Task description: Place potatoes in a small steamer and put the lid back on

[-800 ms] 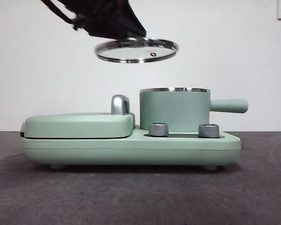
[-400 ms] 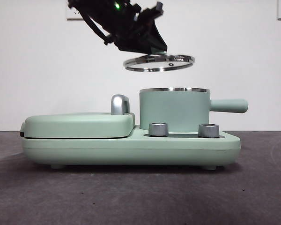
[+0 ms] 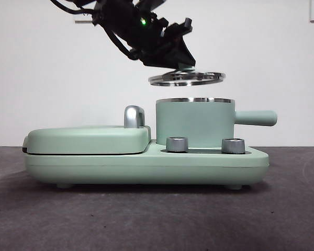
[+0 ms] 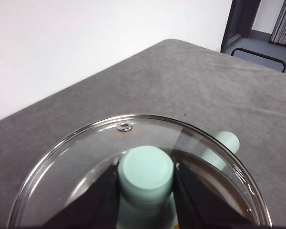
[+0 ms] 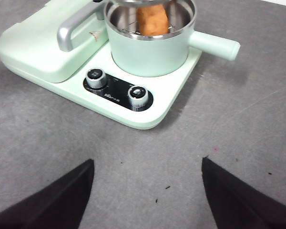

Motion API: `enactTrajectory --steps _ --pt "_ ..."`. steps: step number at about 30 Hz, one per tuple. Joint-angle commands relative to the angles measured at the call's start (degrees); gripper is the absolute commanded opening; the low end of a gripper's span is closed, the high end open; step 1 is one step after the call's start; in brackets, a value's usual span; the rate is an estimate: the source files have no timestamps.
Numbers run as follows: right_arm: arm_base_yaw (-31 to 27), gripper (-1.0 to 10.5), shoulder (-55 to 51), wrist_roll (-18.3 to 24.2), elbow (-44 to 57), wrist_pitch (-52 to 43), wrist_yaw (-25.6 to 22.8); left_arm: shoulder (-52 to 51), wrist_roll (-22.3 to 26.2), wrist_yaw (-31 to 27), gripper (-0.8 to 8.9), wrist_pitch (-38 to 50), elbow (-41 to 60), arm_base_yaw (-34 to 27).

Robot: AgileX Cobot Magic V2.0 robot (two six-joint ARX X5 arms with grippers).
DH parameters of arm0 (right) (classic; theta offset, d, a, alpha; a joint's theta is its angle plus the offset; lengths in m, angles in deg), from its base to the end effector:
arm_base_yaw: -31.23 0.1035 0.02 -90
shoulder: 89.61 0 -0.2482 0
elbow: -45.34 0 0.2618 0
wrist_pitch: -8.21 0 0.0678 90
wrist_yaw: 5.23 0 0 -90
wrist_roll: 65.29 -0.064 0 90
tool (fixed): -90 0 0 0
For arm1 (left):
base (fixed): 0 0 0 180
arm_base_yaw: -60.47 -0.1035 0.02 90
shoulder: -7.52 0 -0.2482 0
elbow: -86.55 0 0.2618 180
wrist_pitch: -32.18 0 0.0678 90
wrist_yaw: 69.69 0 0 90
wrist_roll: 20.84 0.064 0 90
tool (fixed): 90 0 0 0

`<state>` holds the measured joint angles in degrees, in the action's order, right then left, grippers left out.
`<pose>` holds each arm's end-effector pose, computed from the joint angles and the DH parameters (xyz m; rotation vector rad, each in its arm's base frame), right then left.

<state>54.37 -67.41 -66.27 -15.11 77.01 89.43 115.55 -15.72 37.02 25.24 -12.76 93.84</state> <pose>0.0983 0.0477 0.2925 -0.0701 0.5353 0.4689 0.3907 -0.2793 0.2650 0.1240 0.2403 -0.8806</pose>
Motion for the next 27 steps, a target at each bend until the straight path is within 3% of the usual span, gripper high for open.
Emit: enactTrajectory --steps 1,27 --pt "0.2 3.5 0.1 -0.8 -0.3 -0.2 -0.2 1.3 0.6 1.0 0.10 2.5 -2.1 0.9" --pt "0.2 3.5 0.1 -1.2 -0.3 -0.2 -0.3 4.0 3.4 1.2 0.09 0.9 -2.1 1.9"
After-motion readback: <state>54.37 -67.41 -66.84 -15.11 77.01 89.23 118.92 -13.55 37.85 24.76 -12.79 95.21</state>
